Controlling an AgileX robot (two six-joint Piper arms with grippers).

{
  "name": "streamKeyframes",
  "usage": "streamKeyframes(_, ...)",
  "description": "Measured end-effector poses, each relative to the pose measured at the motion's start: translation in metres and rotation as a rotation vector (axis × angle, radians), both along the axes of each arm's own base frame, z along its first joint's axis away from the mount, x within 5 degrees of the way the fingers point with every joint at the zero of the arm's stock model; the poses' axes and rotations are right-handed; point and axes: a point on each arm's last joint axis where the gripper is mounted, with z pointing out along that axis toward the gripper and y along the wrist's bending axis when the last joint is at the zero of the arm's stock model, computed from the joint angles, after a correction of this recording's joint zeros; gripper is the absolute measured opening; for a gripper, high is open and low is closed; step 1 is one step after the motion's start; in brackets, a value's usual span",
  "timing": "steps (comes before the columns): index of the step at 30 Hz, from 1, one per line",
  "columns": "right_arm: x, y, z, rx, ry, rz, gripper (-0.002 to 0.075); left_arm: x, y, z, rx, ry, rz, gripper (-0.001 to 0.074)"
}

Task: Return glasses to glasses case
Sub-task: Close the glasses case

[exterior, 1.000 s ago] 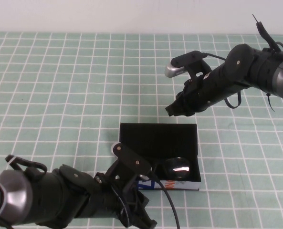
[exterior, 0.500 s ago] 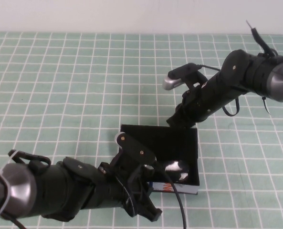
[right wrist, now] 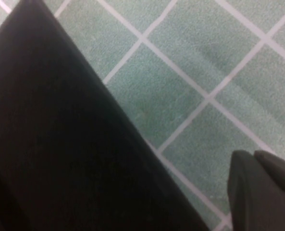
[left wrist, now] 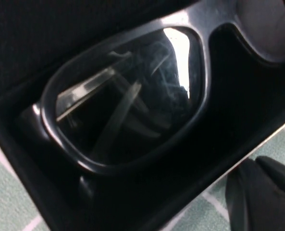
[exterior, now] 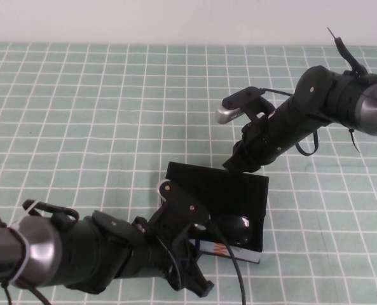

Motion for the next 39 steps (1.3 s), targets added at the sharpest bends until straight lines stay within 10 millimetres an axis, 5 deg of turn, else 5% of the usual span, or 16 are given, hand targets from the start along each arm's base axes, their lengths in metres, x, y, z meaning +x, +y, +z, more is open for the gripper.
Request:
streamKeyframes(7,-0.002,0.001,0.008,0.011,-0.026,0.032,-0.0013,0.003,-0.004,-0.001,-0.006,0.004,0.006,-0.0002)
streamKeyframes(20,-0.021,0.018,0.063,0.194,0.109,0.287,-0.0013,0.009,-0.010,0.000,-0.026,0.008,0.019,-0.0002)
streamKeyframes(32,-0.023,0.019,0.065,0.211,0.131,0.307,-0.0013,0.009,-0.010,0.000,-0.025,0.006,0.016,-0.0002)
streamKeyframes(39,-0.001,0.019,0.067,0.215,-0.051,0.138,-0.0013,0.009,-0.010,0.000,-0.025,0.006,0.016,-0.0002)
